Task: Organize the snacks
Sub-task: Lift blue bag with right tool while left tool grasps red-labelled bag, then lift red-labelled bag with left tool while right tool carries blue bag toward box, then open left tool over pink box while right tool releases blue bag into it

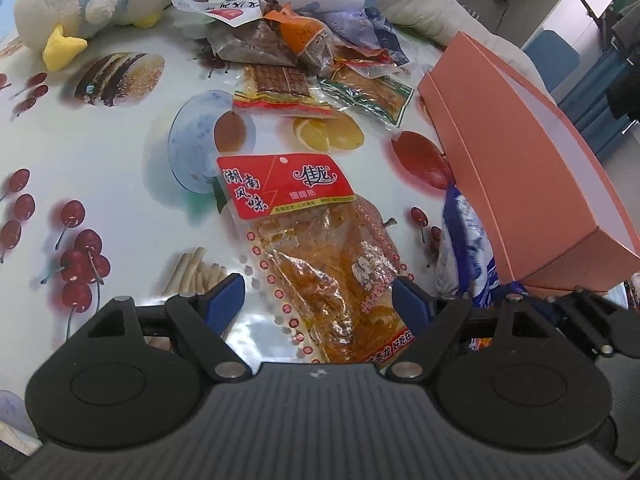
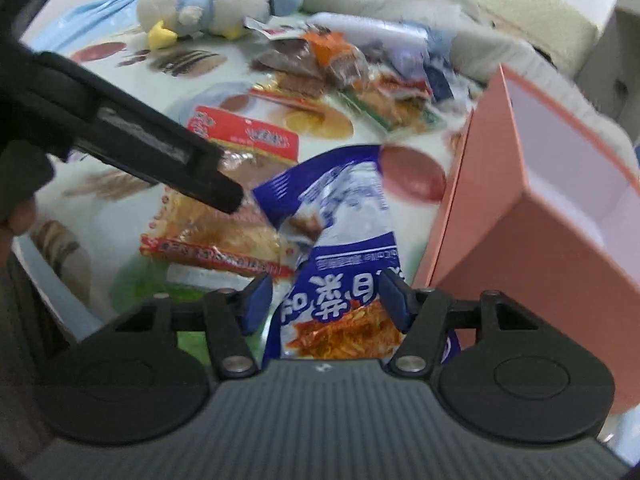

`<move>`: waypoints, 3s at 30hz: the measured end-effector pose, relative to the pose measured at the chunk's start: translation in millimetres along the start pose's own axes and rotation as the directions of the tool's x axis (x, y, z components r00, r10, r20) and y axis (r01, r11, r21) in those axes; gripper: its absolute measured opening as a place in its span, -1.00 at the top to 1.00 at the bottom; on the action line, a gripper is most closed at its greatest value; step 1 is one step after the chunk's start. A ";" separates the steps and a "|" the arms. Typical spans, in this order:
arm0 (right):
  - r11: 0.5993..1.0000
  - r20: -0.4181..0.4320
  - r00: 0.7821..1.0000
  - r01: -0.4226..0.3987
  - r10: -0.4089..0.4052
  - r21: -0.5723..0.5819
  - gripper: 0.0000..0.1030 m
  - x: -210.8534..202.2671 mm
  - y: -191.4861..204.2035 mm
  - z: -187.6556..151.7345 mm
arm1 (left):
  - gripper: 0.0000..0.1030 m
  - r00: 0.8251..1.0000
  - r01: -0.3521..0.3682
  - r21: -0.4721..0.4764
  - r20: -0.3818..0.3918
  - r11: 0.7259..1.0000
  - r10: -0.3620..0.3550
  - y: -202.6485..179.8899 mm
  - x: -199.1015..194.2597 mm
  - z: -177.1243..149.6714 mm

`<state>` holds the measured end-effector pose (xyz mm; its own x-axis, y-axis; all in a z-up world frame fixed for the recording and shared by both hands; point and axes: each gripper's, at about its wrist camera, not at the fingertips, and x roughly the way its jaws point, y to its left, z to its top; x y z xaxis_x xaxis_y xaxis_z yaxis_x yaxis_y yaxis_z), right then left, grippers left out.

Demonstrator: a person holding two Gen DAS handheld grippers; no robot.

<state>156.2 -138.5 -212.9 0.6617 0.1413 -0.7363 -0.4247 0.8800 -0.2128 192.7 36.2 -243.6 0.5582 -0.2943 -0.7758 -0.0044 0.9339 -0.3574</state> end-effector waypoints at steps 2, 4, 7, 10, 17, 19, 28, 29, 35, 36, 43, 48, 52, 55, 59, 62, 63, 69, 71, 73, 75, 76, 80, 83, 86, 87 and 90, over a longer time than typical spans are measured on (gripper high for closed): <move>1.000 0.003 1.000 -0.007 0.007 0.027 -0.04 -1.0 -3.1 -1.4 | -0.63 1.000 -0.002 0.004 0.001 1.000 0.002 -0.7 0.0 -0.5; 0.999 0.005 1.000 -0.016 0.016 0.047 0.14 -2.4 -3.1 -2.5 | -0.63 1.000 -0.006 0.018 0.006 1.000 0.006 -2.6 1.0 -0.7; 0.998 0.001 0.999 -0.033 0.033 0.061 0.32 -8.1 -3.1 -2.1 | -0.63 1.000 -0.004 0.045 0.012 0.999 0.004 -3.7 3.5 -0.4; 0.993 -0.002 0.998 -0.056 0.057 0.101 0.45 -16.5 -8.0 -2.2 | -0.63 1.000 -0.022 0.074 0.006 0.997 0.022 -7.8 5.4 -0.3; 0.986 -0.002 0.998 -0.057 0.058 0.154 0.60 -30.4 -12.1 -7.8 | -0.29 0.990 -0.143 0.222 0.042 0.964 0.137 -37.3 11.9 -14.4; 0.983 0.005 0.998 -0.060 0.060 0.171 0.63 -34.9 -14.0 -8.5 | -0.12 0.991 -0.131 0.207 0.047 0.970 0.124 -37.4 10.3 -14.9; 0.965 0.008 0.995 -0.102 0.103 0.243 0.71 -45.7 -18.1 -11.1 | 0.45 0.995 -0.086 0.126 0.065 0.988 0.078 -31.5 -6.4 -21.2; 0.963 0.010 0.994 -0.107 0.108 0.246 0.71 -47.9 -18.5 -12.3 | 0.48 0.995 -0.082 0.116 0.066 0.990 0.075 -30.5 -9.1 -22.2; 0.951 0.028 0.990 -0.137 0.135 0.276 0.71 -64.7 -20.7 -13.1 | 0.55 0.995 -0.060 0.062 0.087 0.996 0.054 -21.6 -33.5 -30.0; 0.950 0.033 0.990 -0.140 0.136 0.280 0.71 -68.2 -21.3 -12.7 | 0.55 0.994 -0.055 0.055 0.093 0.997 0.050 -20.6 -37.8 -30.5; 0.937 0.072 0.986 -0.167 0.152 0.308 0.72 -96.6 -29.0 -5.5 | 0.59 0.988 -0.045 0.029 0.151 0.999 0.040 -24.0 -71.5 -31.1; 0.930 0.109 0.984 -0.167 0.138 0.327 0.72 -117.5 -35.2 3.2 | 0.61 0.983 -0.059 0.029 0.177 0.998 0.053 -35.1 -98.6 -31.3; 0.925 0.140 0.983 -0.164 0.122 0.343 0.72 -130.5 -44.7 7.5 | 0.62 0.978 -0.062 0.017 0.198 0.998 0.057 -39.1 -116.4 -31.8; 0.919 0.154 0.981 -0.165 0.117 0.357 0.72 -135.5 -52.9 7.6 | 0.62 0.974 -0.054 0.016 0.219 0.998 0.049 -44.9 -128.8 -31.7; 0.911 0.166 0.980 -0.169 0.113 0.375 0.72 -140.6 -64.0 6.9 | 0.62 0.970 -0.039 0.022 0.241 0.999 0.032 -56.2 -138.4 -28.5; 0.908 0.182 0.978 -0.167 0.103 0.384 0.71 -147.1 -71.5 6.6 | 0.62 0.968 -0.023 0.036 0.251 0.999 0.013 -69.0 -144.1 -25.4; 0.906 0.190 0.977 -0.165 0.097 0.389 0.71 -149.5 -74.9 6.5 | 0.62 0.968 -0.017 0.040 0.253 0.999 0.006 -73.1 -144.8 -23.9; 0.896 0.219 0.975 -0.133 0.041 0.423 0.71 -162.0 -101.5 4.0 | 0.62 0.961 0.033 0.057 0.274 0.998 -0.047 -102.6 -146.6 -12.4; 0.891 0.224 0.974 -0.115 0.015 0.440 0.71 -165.9 -113.6 1.7 | 0.62 0.958 0.052 0.079 0.279 0.996 -0.072 -115.0 -144.7 -6.8; 0.881 0.219 0.976 -0.094 -0.011 0.464 0.71 -167.4 -126.4 0.1 | 0.62 0.957 0.068 0.101 0.274 0.993 -0.094 -128.7 -141.0 -0.3; 0.874 0.215 0.976 -0.075 -0.035 0.481 0.71 -165.9 -140.1 1.8 | 0.62 0.957 0.098 0.127 0.259 0.987 -0.128 -143.8 -135.1 6.8; 0.873 0.213 0.976 -0.061 -0.050 0.484 0.71 -164.9 -146.1 3.0 | 0.62 0.957 0.104 0.145 0.253 0.984 -0.139 -152.5 -130.9 10.5; 0.868 0.211 0.973 -0.026 -0.092 0.496 0.71 -158.8 -169.9 6.4 | 0.62 0.955 0.135 0.182 0.239 0.974 -0.176 -180.3 -113.6 25.0; 0.865 0.204 0.973 -0.007 -0.110 0.502 0.71 -151.1 -185.3 9.4 | 0.62 0.956 0.148 0.199 0.224 0.969 -0.192 -196.3 -99.6 37.7; 0.862 0.189 0.975 0.005 -0.117 0.508 0.71 -138.6 -200.7 13.1 | 0.62 0.959 0.156 0.210 0.204 0.965 -0.199 -207.5 -82.0 54.1; 0.861 0.183 0.976 0.008 -0.117 0.509 0.71 -133.1 -205.3 14.2 | 0.62 0.959 0.160 0.210 0.198 0.965 -0.202 -211.4 -75.8 59.1; 0.867 0.165 0.977 0.034 -0.132 0.497 0.71 -114.3 -219.8 18.2 | 0.62 0.960 0.173 0.215 0.183 0.961 -0.213 -223.2 -55.2 77.3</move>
<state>185.1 -339.8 -70.2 0.8046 0.0966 -0.5859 -0.0392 0.9932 0.1099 227.0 -140.3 -80.8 0.6882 -0.4447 -0.5732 0.2709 0.8905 -0.3656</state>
